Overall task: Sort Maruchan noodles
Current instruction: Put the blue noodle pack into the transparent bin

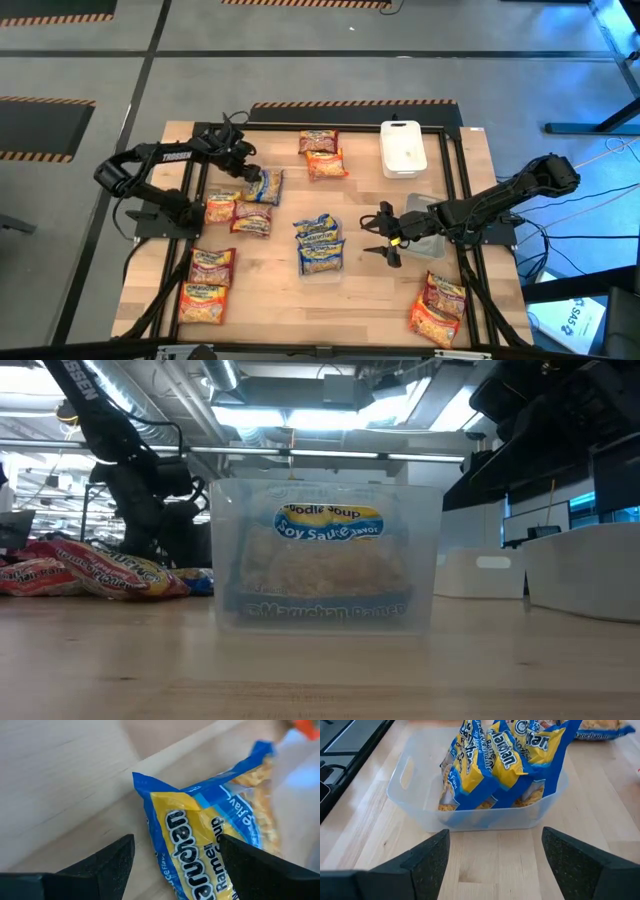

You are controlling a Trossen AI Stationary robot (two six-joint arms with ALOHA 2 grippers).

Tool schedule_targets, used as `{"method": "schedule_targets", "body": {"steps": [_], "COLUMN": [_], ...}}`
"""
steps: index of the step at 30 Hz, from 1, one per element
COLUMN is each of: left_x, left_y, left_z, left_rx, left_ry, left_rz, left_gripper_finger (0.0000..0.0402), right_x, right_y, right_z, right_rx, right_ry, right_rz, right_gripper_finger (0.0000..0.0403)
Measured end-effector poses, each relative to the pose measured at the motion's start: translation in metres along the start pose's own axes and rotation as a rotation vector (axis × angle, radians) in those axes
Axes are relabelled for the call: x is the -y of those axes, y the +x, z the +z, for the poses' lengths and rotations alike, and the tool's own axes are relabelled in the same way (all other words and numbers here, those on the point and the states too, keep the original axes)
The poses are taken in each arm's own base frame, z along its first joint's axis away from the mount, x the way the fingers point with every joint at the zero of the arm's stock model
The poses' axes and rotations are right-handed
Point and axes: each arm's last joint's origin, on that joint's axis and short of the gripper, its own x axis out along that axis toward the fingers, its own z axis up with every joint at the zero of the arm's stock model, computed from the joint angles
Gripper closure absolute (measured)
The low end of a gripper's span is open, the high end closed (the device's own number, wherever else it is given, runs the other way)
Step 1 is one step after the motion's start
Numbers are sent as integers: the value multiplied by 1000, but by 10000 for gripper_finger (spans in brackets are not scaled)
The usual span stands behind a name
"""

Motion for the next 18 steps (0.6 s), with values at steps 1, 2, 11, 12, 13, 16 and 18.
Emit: {"method": "schedule_targets", "body": {"steps": [1,2,11,12,13,16,18], "left_x": [1,2,11,13,15,21,25], "left_y": [2,3,6,7,8,10,12], "left_z": [1,2,6,5,5,3,2], "left_rx": [1,3,32,28,23,17,16], "left_ry": [8,15,79,88,97,124,145], "left_rz": [-21,-39,-178,-179,-179,-179,-183], "left_gripper_finger": [115,115,136,145,154,186,206], "right_x": [0,0,0,0,0,0,0], "right_y": [0,0,0,0,0,0,0], "right_z": [0,0,0,0,0,0,0], "right_rx": [0,0,0,0,0,0,1], "right_ry": [0,0,-4,-4,-7,-7,-7], "right_rz": [0,0,-2,-1,-2,-2,-2], "right_gripper_finger": [104,104,104,104,104,104,104]}}
